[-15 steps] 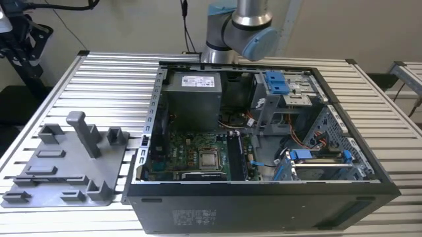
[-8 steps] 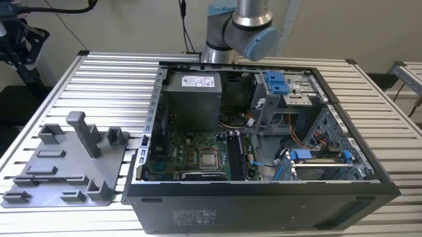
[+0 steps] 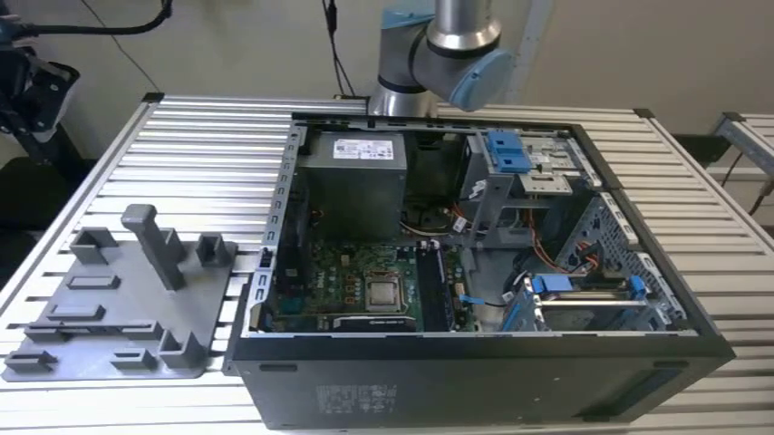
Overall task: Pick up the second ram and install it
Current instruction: 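Reach for the second ram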
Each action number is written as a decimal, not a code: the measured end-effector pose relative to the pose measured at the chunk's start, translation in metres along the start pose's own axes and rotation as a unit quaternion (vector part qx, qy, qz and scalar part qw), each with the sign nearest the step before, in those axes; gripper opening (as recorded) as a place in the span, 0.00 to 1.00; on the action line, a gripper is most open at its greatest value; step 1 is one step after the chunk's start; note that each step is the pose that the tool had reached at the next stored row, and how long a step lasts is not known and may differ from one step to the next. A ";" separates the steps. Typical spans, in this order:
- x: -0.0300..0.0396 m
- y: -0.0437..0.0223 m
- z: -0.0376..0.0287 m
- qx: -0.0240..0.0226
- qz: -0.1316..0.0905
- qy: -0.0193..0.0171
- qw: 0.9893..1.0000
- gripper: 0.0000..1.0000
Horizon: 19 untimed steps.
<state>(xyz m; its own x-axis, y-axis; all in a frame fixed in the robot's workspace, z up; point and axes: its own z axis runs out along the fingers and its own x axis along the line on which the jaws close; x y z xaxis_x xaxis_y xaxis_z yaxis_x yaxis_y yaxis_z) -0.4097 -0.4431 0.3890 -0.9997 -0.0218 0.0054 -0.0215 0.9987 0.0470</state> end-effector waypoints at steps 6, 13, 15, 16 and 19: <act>0.0004 -0.0187 -0.0007 0.000 0.000 0.000 1.000 0.11; 0.0009 -0.0392 -0.0016 0.000 0.000 0.000 1.000 0.11; 0.0009 -0.0433 -0.0018 0.000 0.000 0.000 1.000 0.11; 0.0010 -0.0454 -0.0019 0.000 0.000 0.000 1.000 0.11; 0.0011 -0.0516 -0.0021 0.000 0.000 0.000 1.000 0.11</act>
<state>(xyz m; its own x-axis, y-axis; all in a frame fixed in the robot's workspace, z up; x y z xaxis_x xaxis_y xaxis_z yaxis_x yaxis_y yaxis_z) -0.4097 -0.4947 0.3886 -0.9997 -0.0218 0.0054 -0.0215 0.9987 0.0471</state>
